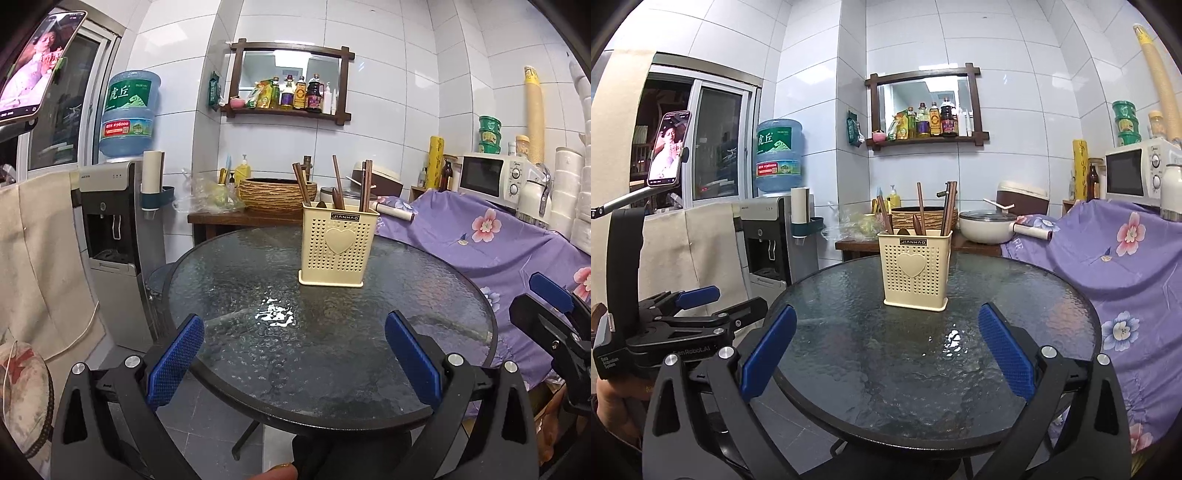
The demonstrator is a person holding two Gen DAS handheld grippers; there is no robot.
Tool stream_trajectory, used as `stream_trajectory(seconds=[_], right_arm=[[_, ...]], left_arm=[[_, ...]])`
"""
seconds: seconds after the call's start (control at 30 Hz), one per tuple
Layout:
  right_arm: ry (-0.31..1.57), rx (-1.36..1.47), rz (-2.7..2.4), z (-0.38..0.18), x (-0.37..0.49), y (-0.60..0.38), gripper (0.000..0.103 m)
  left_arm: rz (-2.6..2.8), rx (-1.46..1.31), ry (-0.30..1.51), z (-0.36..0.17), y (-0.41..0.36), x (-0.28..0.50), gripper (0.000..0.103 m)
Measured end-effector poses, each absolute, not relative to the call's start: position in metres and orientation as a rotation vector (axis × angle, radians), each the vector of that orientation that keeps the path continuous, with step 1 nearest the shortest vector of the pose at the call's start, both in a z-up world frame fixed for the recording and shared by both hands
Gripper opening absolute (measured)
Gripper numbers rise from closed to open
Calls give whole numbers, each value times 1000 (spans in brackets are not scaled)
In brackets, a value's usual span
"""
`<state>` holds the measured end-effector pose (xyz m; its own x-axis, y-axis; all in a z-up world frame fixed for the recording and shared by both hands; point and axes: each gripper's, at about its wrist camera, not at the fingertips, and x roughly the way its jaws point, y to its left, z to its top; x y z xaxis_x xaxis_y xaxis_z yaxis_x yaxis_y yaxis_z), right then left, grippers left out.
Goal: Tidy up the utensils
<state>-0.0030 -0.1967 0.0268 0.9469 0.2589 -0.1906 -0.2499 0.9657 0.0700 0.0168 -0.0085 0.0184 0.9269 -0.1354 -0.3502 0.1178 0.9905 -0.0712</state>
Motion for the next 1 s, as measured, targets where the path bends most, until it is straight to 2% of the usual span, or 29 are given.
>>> stream_trajectory(seconds=[1.0], right_arm=[[223, 45, 251, 26, 1, -196, 97]], left_arm=[[-130, -15, 384, 14, -17, 16, 97]])
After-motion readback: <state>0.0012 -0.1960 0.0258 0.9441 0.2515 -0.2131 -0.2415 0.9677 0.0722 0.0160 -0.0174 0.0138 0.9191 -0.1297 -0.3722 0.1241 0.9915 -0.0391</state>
